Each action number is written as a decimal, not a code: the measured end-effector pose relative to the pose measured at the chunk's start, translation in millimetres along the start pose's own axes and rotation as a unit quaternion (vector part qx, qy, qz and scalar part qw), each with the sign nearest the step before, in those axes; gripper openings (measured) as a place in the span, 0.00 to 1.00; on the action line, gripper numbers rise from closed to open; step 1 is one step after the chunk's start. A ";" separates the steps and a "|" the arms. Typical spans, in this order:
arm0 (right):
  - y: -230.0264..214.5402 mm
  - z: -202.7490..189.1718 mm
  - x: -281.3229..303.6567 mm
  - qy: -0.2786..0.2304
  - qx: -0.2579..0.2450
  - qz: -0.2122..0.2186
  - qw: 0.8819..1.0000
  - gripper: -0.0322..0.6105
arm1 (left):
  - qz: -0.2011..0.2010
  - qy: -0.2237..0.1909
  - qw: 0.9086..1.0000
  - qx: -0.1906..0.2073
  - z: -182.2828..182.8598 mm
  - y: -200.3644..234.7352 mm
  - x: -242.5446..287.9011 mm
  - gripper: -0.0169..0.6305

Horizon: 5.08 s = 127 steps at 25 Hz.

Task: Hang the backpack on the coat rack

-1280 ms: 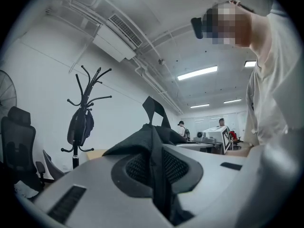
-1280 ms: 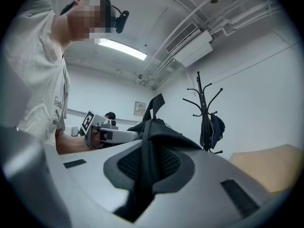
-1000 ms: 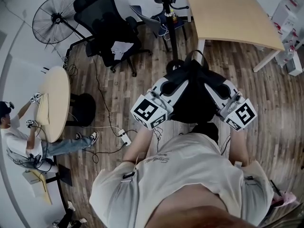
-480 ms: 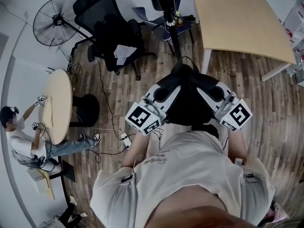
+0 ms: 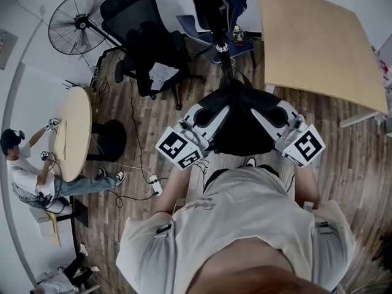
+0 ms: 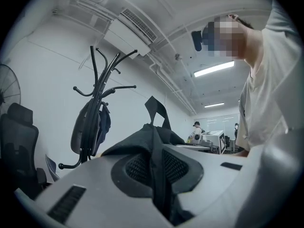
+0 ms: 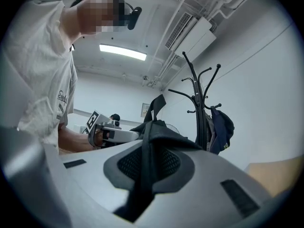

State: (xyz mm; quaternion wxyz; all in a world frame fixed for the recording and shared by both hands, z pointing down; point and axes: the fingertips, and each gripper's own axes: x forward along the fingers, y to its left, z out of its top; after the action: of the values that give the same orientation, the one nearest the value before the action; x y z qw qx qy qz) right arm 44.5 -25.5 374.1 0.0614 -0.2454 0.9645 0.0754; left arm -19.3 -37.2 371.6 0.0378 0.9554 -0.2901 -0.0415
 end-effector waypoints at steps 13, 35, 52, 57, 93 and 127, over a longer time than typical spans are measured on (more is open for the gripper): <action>-56.0 29.8 24.5 -0.030 -0.018 0.011 0.999 0.10 | -0.016 -0.010 0.999 0.033 42.3 40.0 44.5 0.10; -124.4 71.4 110.6 -0.022 -0.086 -0.039 0.995 0.10 | -0.085 -0.041 0.995 0.032 114.7 135.7 74.6 0.10; -168.0 60.0 127.3 -0.010 -0.076 0.003 0.997 0.10 | -0.014 -0.027 0.999 0.008 109.2 168.1 97.8 0.09; -183.9 50.3 134.1 -0.010 -0.070 0.012 0.997 0.10 | 0.005 -0.025 1.000 0.003 104.0 180.9 104.8 0.10; -213.0 4.1 148.2 0.023 -0.008 -0.022 0.999 0.12 | 0.057 -0.012 0.998 0.032 70.7 216.6 98.7 0.10; -121.2 -22.6 43.7 0.051 0.031 -0.162 0.985 0.04 | 0.067 0.004 0.997 -0.024 15.2 133.7 29.3 0.06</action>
State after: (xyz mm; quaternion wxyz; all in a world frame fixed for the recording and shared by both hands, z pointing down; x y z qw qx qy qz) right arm 63.1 -155.0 375.4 0.0313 -0.3999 0.9158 0.0220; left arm -70.2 -165.1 367.7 0.0650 0.9329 -0.3519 -0.0418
